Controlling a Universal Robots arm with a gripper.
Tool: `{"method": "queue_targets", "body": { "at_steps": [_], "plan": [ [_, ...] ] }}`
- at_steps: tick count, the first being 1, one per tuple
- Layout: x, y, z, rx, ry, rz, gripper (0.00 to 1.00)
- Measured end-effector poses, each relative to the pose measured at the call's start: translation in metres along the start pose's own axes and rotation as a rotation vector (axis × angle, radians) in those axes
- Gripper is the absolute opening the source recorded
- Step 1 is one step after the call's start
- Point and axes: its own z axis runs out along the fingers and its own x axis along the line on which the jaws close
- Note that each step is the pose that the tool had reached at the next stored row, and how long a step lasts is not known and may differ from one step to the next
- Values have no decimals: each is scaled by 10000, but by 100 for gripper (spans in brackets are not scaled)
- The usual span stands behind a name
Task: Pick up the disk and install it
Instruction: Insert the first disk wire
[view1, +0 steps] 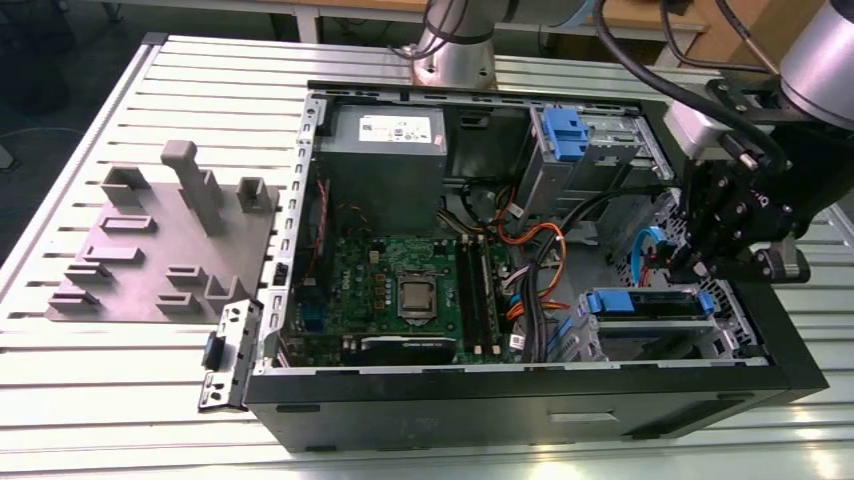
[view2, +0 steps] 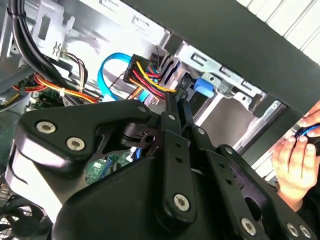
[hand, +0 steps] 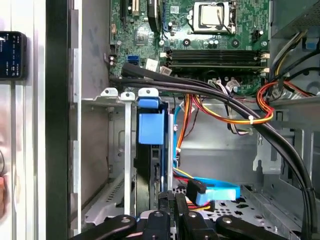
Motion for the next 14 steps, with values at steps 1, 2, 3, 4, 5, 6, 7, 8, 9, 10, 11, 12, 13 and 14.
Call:
{"method": "queue_targets", "body": {
  "at_steps": [1,2,3,4,5,6,7,8,9,10,11,12,13,14],
  "plan": [
    [15,13,2,30,1,1,16],
    [37,24,6,68,1,3,16],
    [59,34,10,106,0,5,16],
    [76,46,14,149,-1,7,16],
    [90,63,19,204,-2,9,16],
    [93,82,21,268,-4,11,16],
    [94,105,22,356,-1,15,16],
    [95,127,23,474,-4,20,16],
    [95,149,23,607,-9,26,16],
    [95,171,24,740,-10,33,16],
    [95,187,26,826,-11,36,16],
    [95,195,32,856,-14,37,16],
    [95,196,35,859,-13,38,16],
    [95,196,36,859,-9,37,16]
  ]
}}
